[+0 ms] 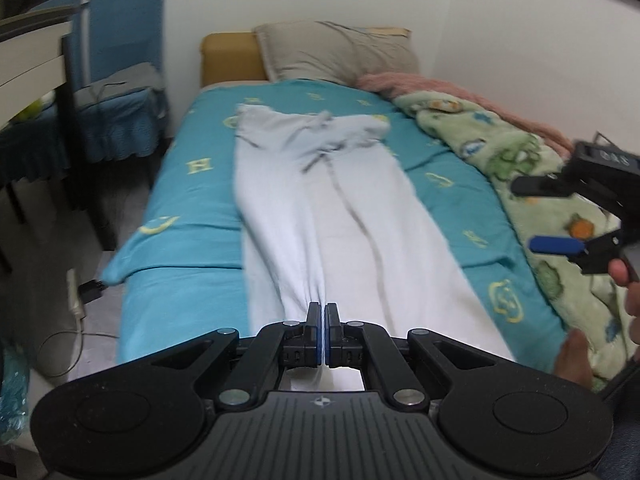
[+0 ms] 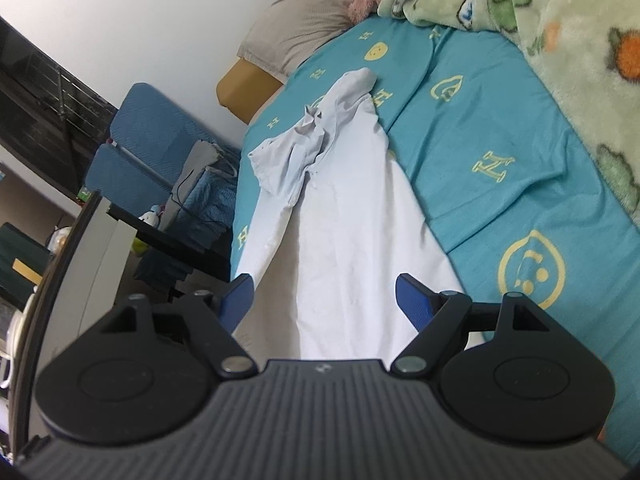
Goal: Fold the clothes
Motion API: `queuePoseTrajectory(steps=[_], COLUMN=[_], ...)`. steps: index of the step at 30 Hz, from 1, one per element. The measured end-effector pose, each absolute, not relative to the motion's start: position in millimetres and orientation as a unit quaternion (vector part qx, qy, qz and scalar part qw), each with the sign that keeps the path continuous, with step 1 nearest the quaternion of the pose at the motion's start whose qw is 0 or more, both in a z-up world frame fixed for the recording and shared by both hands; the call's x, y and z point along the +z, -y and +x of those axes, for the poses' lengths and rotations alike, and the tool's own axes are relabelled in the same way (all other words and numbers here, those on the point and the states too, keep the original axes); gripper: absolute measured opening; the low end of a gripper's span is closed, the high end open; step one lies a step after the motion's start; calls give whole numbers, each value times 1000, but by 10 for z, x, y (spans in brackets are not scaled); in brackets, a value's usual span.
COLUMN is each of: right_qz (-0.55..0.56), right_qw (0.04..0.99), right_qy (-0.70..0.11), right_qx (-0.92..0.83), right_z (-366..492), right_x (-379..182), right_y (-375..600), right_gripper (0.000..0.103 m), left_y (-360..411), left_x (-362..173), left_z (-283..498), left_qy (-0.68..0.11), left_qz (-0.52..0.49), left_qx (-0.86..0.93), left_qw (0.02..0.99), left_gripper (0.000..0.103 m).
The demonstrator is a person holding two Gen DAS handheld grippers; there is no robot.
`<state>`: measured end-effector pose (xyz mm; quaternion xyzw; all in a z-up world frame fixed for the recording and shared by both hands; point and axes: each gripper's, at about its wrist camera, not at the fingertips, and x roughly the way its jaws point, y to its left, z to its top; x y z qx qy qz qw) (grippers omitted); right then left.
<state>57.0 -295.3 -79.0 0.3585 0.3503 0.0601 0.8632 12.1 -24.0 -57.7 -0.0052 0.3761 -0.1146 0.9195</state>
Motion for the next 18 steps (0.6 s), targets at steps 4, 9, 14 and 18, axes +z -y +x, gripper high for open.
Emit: queuePoseTrajectory(steps=[4,9,14,18], right_qz=[337,340,366,390], right_qw=[870,861,846,832], right_qy=[-355,-373,-381,-384], right_qx=[55,59,66,90], right_z=[599,667,674,780], right_x=[-797,-874,-927,-928], right_y=[2949,2955,3001,3002], right_gripper=[80,80,80,81], left_y=[477,487,394,320], left_x=[-734,-888,-981,-1056], left_z=[178,256,328,385], left_qy=[-387,-405,-418,-428], left_qz=[23,16,3,-8], left_qx=[-132,-148,-159,-168], left_qw=[912,902,894,888], left_gripper=[1,1,13,33])
